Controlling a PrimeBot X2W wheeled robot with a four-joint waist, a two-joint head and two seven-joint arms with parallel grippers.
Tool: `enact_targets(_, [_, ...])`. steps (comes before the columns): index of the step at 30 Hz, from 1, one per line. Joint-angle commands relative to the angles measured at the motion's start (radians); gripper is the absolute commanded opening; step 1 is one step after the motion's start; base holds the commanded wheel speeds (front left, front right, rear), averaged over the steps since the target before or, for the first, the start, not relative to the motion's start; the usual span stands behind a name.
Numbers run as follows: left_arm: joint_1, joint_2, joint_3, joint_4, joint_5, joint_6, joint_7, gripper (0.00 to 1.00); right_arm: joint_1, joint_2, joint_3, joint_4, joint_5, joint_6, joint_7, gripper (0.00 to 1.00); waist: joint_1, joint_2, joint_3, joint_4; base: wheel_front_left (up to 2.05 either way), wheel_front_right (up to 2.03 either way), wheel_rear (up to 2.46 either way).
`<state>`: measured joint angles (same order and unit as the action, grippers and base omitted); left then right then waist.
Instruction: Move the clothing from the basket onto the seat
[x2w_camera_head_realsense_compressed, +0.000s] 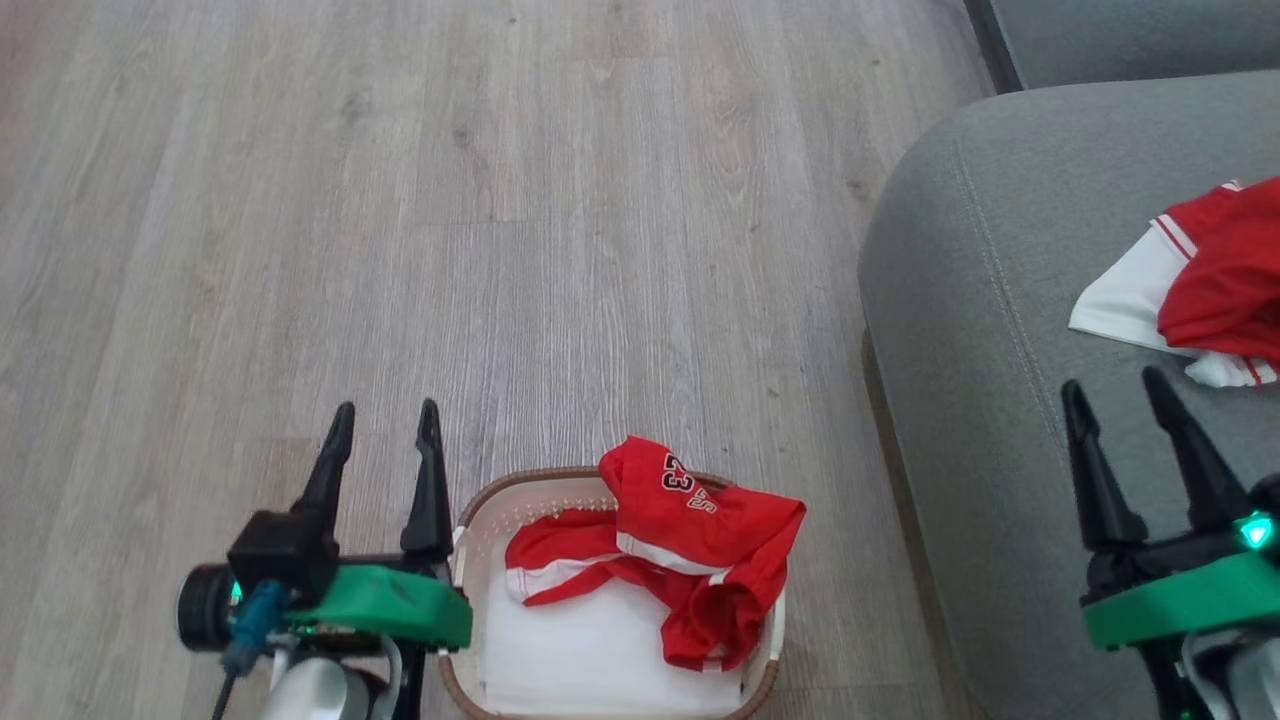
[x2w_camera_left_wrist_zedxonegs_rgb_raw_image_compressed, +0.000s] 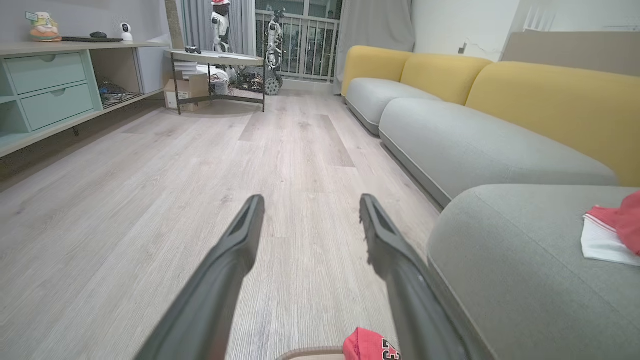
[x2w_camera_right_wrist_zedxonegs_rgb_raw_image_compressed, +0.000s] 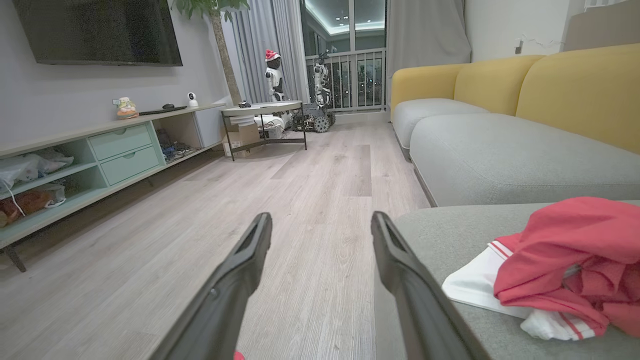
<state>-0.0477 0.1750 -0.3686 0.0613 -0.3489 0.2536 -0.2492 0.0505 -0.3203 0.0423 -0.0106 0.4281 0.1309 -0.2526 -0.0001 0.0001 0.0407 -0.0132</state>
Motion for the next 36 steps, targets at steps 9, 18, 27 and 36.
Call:
enact_targets(9, [-0.026,-0.049,0.102,0.001,0.067,-0.054,-0.013,1.0,-0.019,-0.014,0.034,-0.021,-0.002,0.0,-0.009,1.0,0.0001,-0.0001,0.003,-0.007,0.0,0.0,0.0])
enact_targets(18, [-0.023,-0.084,0.133,0.017,0.105,-0.089,-0.013,1.0,-0.027,-0.02,0.039,-0.019,0.001,0.0,-0.009,1.0,0.0001,-0.0001,0.009,-0.009,0.0,0.0,0.0])
enact_targets(27, [-0.026,-0.102,0.151,0.026,0.127,-0.11,-0.013,1.0,-0.038,-0.025,0.043,-0.021,0.009,0.0,-0.009,1.0,0.0001,-0.0001,0.025,-0.017,0.0,0.0,0.0])
enact_targets(36, [-0.076,-0.119,0.123,0.058,0.142,-0.122,-0.013,1.0,-0.085,-0.051,0.033,-0.039,0.034,0.0,-0.009,1.0,0.0001,-0.0001,0.1,-0.038,0.0,0.0,0.0])
